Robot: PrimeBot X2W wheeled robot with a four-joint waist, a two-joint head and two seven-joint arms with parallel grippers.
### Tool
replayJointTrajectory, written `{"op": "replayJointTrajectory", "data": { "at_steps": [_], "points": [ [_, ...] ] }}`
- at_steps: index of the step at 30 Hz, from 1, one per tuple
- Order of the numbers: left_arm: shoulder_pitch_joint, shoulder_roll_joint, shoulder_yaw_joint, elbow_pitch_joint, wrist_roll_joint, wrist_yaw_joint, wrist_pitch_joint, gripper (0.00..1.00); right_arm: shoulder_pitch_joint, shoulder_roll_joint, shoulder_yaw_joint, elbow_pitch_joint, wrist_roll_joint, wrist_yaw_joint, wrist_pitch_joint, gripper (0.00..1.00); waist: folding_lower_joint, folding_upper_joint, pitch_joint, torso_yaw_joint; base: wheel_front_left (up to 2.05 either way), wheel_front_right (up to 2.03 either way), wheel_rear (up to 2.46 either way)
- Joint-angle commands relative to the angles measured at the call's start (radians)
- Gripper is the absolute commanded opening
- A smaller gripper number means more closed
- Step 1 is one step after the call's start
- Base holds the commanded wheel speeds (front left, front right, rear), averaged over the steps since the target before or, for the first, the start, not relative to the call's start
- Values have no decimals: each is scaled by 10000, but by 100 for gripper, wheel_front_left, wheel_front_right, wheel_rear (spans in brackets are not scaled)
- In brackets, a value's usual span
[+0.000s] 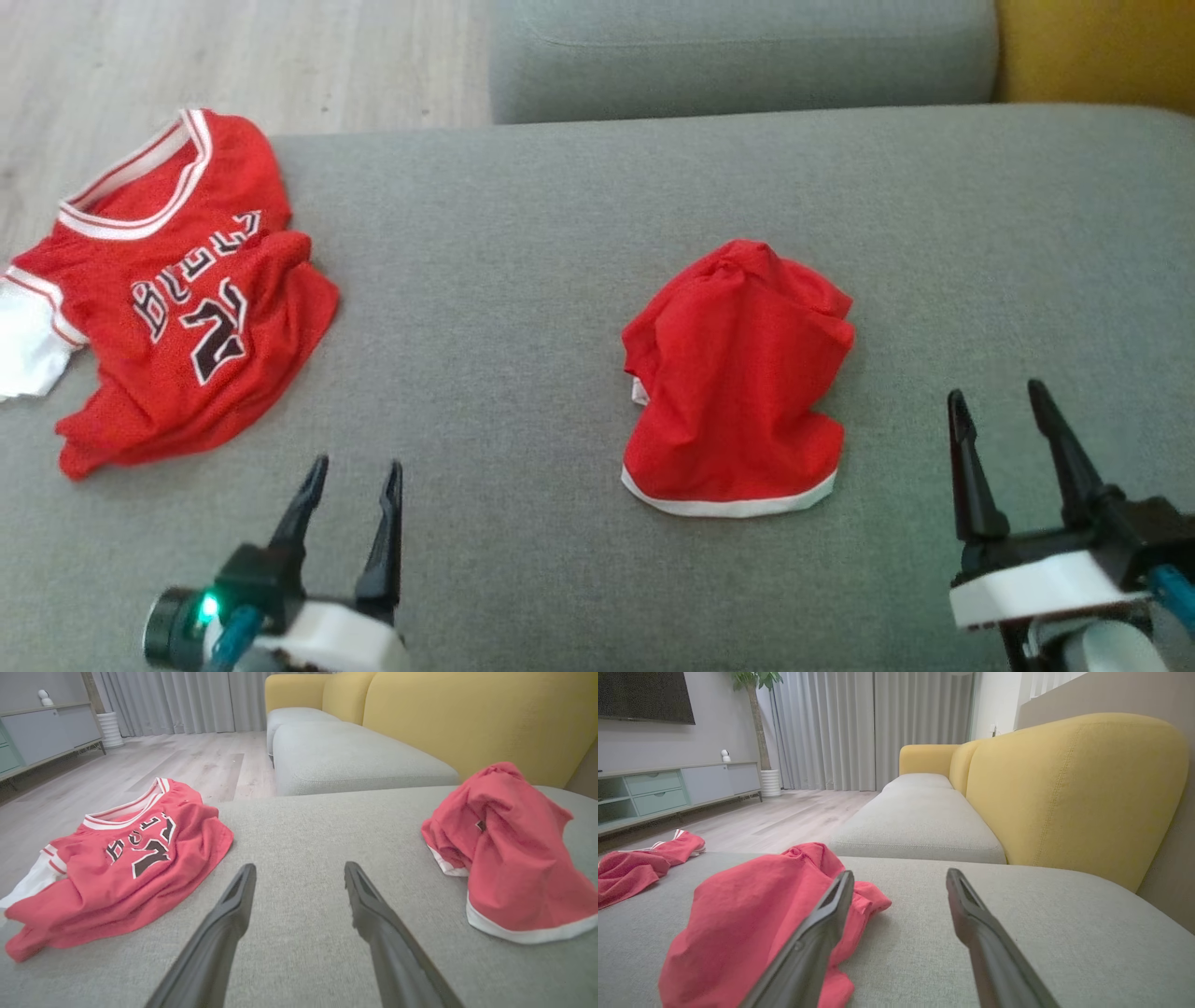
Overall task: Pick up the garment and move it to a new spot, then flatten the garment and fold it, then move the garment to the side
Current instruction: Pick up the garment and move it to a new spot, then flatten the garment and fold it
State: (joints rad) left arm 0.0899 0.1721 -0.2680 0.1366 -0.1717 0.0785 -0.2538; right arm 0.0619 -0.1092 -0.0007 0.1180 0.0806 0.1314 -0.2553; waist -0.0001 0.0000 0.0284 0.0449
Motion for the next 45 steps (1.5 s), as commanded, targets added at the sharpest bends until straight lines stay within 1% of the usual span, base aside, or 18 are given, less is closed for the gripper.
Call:
{"op": "replayJointTrajectory", "data": {
  "at_steps": [1, 11, 18, 20, 22, 26, 29, 36, 40, 41, 42, 43, 44, 45],
  "points": [
    [-198, 17, 526, -280, 106, -67, -79, 100, -82, -109, 205, -218, 6, -7, -64, 100, 1, 0, -100, 86, 0, 0, 0],
    [161, -334, 1209, -145, 336, -476, -79, 100, 28, -103, 315, 47, 38, -7, -64, 100, 1, 0, -207, 82, 0, 0, 0],
    [104, -518, 1376, -76, 494, -733, -80, 100, -11, -137, 421, 86, 73, -7, -64, 100, 1, 0, -164, -58, 0, 0, 0],
    [37, -592, 1385, -68, 512, -844, -80, 100, -26, -142, 438, 91, 82, -7, -64, 100, 1, 0, -154, -111, 0, 0, 0],
    [-74, -674, 1313, -13, 453, -1090, -80, 100, -39, -152, 453, 85, 90, -7, -65, 100, 1, 0, -121, -169, 0, 0, 0],
    [-514, -904, 639, 231, 172, -1725, -80, 100, -120, -197, 508, 79, 108, -7, -65, 100, 1, 0, -37, -317, 0, 0, 0],
    [-1009, -1028, -183, 641, -77, -1967, -80, 100, -200, -219, 576, 59, 121, -7, -65, 100, 1, 0, 59, -486, 0, 0, 0],
    [-2632, -1178, -2171, 2436, -1189, -2085, -67, 100, -496, -251, 782, 36, 130, -7, -65, 100, 1, 0, 442, -1086, 0, 0, 0],
    [-3599, -1198, -2860, 3618, -1813, -2088, 15, 100, -692, -235, 838, -1, 145, -7, -65, 100, 1, 0, 747, -1496, 0, 0, 0],
    [-3784, -1201, -2987, 3892, -2008, -2089, 20, 93, -725, -231, 860, -5, 144, -7, -65, 100, 1, 0, 818, -1595, 0, 0, 0],
    [-3959, -1204, -3125, 4138, -2225, -2089, 24, 76, -749, -228, 869, -7, 144, -7, -65, 100, 1, 0, 881, -1678, 0, 0, 0],
    [-4151, -1205, -3320, 4372, -2339, -2089, 29, 47, -769, -226, 868, -6, 147, -7, -65, 100, 1, 0, 949, -1757, 0, 0, 0],
    [-4327, -1207, -3537, 4558, -2489, -2090, 26, 20, -790, -229, 868, -4, 149, -7, -65, 100, 1, 0, 1017, -1826, 0, 0, 0],
    [-4479, -1208, -3717, 4678, -2723, -2090, 17, 0, -811, -227, 852, 1, 155, -7, -65, 100, 1, 0, 1072, -1882, 0, 0, 0]
  ]
}}
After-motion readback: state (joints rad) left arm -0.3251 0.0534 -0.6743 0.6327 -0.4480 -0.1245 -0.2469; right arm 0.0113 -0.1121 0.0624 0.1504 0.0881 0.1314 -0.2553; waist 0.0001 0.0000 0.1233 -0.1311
